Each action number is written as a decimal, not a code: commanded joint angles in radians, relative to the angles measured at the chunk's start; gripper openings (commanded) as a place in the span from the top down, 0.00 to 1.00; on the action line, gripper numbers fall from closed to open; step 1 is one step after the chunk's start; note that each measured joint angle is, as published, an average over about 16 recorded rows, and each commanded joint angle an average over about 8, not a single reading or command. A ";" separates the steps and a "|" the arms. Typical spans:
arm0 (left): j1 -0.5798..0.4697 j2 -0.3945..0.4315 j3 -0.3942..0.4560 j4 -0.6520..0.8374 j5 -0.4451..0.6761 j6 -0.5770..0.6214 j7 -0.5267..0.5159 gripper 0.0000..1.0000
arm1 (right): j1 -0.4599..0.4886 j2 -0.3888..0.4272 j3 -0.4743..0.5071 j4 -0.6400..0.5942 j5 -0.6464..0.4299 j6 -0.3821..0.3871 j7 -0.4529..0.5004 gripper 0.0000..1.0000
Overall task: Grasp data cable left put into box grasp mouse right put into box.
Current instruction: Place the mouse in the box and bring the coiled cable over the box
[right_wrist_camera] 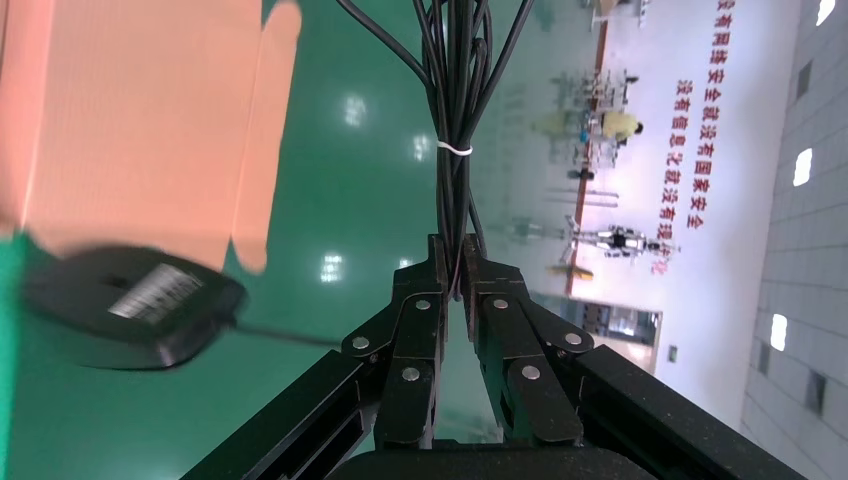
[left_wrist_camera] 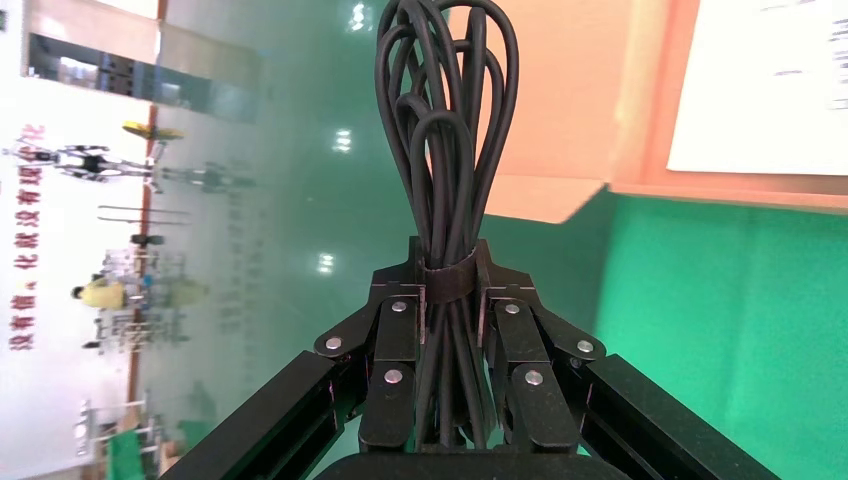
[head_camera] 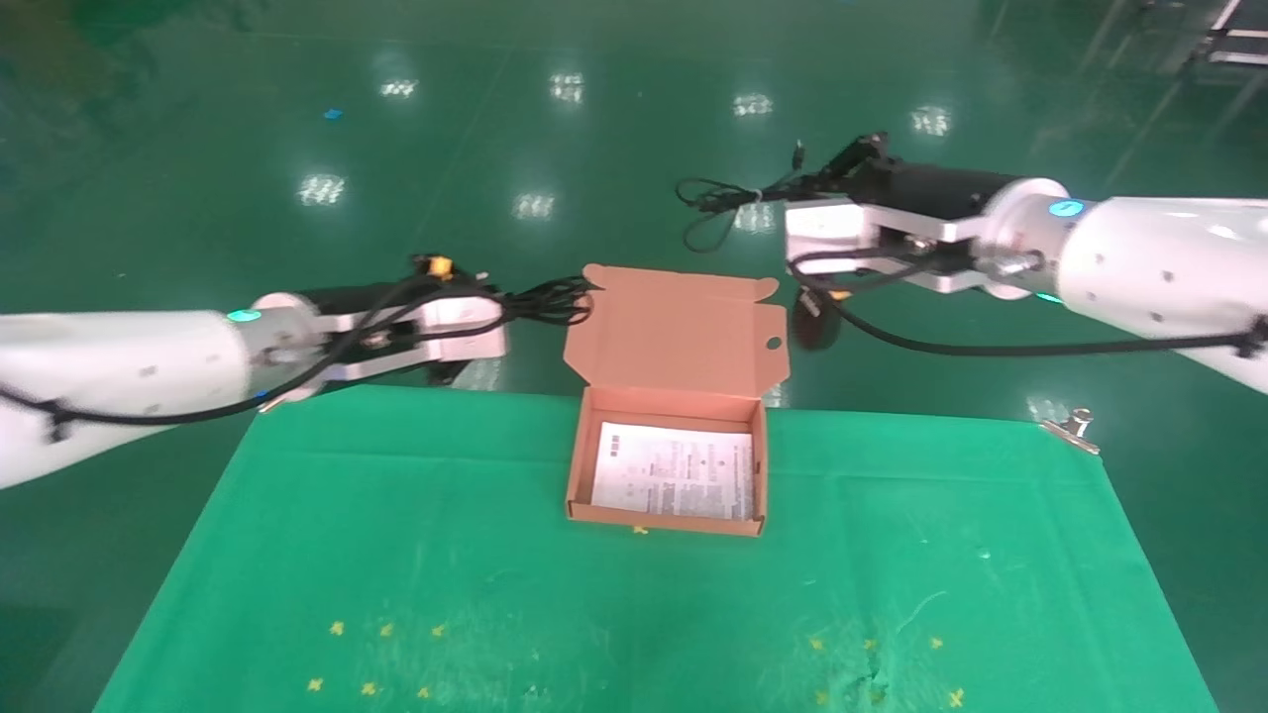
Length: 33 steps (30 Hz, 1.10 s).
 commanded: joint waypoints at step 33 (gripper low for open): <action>0.044 -0.074 0.026 0.007 0.084 0.035 -0.009 1.00 | -0.032 -0.317 -0.023 -0.419 0.215 0.084 -0.244 1.00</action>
